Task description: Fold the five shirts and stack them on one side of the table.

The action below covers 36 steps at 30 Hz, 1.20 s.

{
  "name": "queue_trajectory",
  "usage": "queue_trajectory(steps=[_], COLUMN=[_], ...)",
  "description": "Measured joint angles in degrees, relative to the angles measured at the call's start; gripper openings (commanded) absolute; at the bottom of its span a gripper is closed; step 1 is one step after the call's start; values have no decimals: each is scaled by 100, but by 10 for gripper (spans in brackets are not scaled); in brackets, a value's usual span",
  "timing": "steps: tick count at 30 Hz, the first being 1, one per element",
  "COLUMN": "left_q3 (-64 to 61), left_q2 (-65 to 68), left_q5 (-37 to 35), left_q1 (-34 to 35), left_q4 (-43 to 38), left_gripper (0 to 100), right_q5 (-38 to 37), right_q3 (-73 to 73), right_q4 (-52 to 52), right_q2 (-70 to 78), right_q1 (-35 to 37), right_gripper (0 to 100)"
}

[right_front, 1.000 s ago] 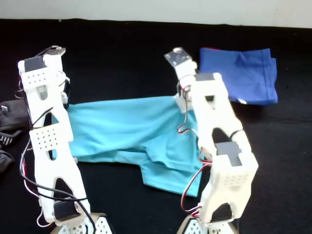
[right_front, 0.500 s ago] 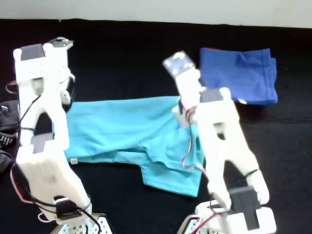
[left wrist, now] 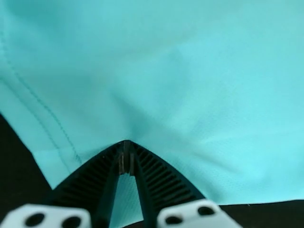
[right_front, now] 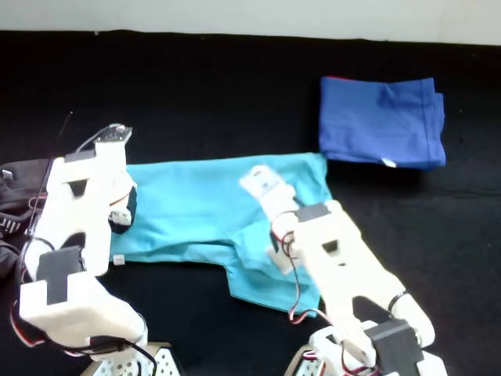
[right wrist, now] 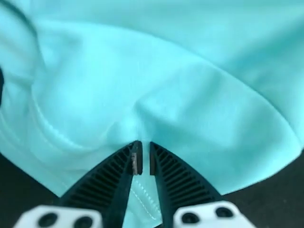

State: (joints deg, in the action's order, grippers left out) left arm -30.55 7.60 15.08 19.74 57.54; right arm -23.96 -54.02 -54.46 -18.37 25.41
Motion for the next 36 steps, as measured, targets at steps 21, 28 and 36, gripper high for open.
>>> queue_trajectory(steps=[21,28,36], left_q3=[-132,-132,-132], left_q2=[-9,-9,-9], left_q5=[0,0,0], left_q1=[0,0,0], left_q4=[-132,-132,-132], left_gripper=[9,9,9], right_q5=[-246,-246,-246], right_q3=[-299,-299,-299], right_q4=[-1310,-1204,-1204], right_q2=[-2145,-1371,-967], right_q1=[-70,-677,-695], right_gripper=[191,173,146])
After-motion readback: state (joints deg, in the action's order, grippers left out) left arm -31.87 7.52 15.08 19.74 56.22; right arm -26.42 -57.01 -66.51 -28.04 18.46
